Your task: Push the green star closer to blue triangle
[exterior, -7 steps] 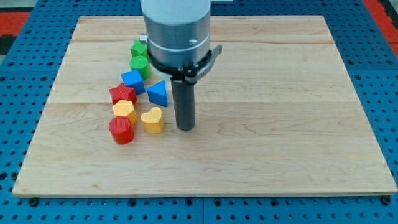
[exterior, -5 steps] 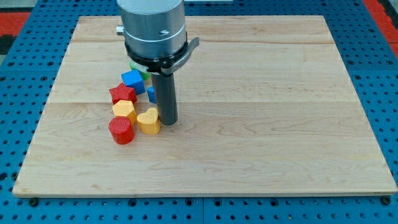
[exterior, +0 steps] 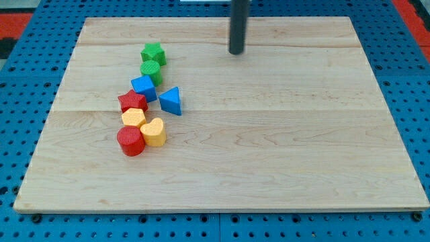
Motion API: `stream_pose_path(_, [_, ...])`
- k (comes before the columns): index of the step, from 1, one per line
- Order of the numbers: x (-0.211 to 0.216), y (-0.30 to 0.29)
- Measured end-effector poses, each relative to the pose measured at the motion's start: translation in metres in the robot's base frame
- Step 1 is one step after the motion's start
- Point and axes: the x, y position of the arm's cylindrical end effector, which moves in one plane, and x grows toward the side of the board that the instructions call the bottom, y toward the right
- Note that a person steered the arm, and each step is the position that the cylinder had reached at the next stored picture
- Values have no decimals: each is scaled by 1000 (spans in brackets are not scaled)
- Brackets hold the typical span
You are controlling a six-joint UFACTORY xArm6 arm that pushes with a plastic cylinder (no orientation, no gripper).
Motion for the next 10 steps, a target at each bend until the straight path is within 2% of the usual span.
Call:
stream_pose_path(1, [-15,-77])
stream_pose_path(3, [-5,-129])
stream_pose_path(4, [-1,-177])
stream_pose_path(5, [20,-193])
stream_pose_path(6, [24,-133])
stream_pose_path(7, [33,-97])
stream_pose_path(8, [49,-79])
stream_pose_path(10, [49,-46])
